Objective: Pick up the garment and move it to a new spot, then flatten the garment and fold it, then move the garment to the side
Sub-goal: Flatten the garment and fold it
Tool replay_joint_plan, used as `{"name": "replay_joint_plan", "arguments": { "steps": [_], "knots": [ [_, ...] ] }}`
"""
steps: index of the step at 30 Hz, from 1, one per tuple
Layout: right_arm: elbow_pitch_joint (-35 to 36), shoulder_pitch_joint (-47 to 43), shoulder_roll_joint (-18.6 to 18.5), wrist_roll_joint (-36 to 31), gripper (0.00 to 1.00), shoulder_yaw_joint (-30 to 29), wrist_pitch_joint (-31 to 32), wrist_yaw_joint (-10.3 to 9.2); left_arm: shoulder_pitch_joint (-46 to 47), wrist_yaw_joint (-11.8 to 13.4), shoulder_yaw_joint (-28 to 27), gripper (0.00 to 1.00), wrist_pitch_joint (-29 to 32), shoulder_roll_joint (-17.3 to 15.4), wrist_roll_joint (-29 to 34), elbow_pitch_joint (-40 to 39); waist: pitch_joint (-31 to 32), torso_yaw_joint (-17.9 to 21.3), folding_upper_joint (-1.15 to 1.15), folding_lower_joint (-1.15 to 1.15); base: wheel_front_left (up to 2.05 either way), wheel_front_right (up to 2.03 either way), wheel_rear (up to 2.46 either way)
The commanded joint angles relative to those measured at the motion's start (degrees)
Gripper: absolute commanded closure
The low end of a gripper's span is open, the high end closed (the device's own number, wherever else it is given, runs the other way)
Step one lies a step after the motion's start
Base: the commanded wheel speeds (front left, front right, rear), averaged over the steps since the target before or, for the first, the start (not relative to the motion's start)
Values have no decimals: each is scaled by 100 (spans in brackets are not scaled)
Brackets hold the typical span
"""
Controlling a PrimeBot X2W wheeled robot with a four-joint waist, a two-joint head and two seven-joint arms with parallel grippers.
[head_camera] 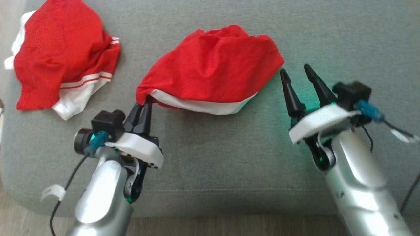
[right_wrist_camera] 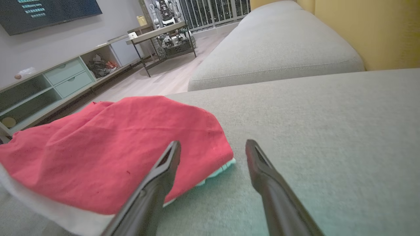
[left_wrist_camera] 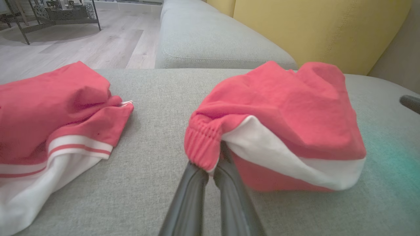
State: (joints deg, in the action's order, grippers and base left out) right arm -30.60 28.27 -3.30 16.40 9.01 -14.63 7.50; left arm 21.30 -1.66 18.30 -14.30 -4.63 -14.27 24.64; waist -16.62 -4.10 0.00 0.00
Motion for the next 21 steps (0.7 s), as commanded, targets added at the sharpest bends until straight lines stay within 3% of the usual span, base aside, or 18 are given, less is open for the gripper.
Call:
{"name": "replay_joint_plan", "arguments": {
  "steps": [1,11,12,13,17,21],
  "knots": [
    [-193,453,43,159,0,201,-23,-1,83,-59,-120,100,-70,-34,67,-190,-21,-98,0,0,0,0,0],
    [-1899,1554,43,847,0,350,163,-1,152,-162,-36,100,-70,118,76,-280,-89,-312,0,0,0,0,0],
    [-2045,1631,43,1004,23,431,245,-1,160,-167,-42,100,-70,126,68,-295,-94,-323,0,0,0,0,0],
    [-2166,1707,43,1121,100,522,302,-1,168,-172,-50,100,-70,133,60,-306,-98,-329,0,0,0,0,0],
    [-2280,1885,43,1600,100,1017,335,-1,220,-179,-118,100,-70,148,60,-378,-84,-294,0,0,0,0,0],
    [-2230,1990,43,1645,100,1146,55,-1,238,-174,-278,100,-70,151,93,-497,62,-136,0,0,0,0,0]
  ]
}}
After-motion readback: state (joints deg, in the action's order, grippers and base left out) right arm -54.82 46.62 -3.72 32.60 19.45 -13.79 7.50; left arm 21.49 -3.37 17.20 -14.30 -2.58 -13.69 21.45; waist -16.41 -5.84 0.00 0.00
